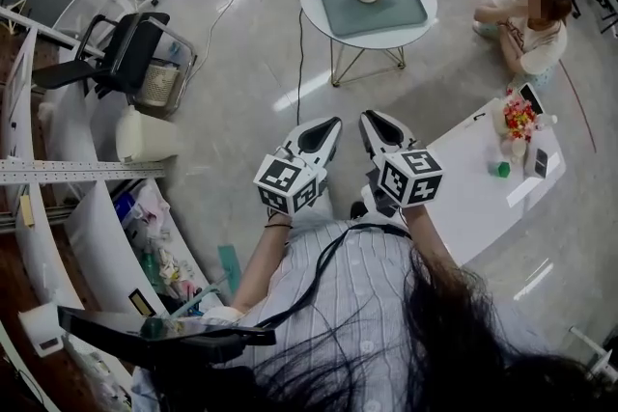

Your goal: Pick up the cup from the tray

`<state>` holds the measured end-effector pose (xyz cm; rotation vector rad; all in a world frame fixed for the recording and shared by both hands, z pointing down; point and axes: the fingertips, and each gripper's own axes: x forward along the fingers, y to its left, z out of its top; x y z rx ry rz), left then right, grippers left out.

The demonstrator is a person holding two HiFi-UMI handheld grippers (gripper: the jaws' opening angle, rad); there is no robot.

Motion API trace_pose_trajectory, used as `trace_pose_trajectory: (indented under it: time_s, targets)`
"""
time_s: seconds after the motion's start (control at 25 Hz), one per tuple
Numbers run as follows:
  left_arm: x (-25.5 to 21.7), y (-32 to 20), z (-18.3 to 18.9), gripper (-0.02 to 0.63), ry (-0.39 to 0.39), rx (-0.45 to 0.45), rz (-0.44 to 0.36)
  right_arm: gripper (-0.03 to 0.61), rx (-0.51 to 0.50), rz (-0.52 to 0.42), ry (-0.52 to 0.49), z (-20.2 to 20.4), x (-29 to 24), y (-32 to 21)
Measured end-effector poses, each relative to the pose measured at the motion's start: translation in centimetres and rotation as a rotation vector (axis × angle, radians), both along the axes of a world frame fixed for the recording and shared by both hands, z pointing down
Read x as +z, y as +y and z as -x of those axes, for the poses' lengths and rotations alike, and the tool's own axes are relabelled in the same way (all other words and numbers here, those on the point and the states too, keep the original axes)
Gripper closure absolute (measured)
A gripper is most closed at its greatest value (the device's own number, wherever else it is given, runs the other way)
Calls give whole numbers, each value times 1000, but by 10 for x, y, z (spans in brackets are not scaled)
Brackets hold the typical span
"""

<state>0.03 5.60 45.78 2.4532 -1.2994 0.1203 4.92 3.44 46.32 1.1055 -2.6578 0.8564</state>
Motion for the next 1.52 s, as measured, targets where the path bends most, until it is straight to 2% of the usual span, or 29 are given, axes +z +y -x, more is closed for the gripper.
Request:
trace_pose_trajectory:
  time_s: [0.76, 1.08, 1.52]
  targets:
    - [1, -120, 121, 601, 24, 127, 25, 525, 106, 24, 19, 122, 1, -105]
    - [4, -144, 131, 601, 36, 177, 23, 525, 158, 32, 32, 129, 6, -127]
    - [7, -167, 120, 601, 47, 233, 37, 525, 220, 35, 35, 115, 4, -151]
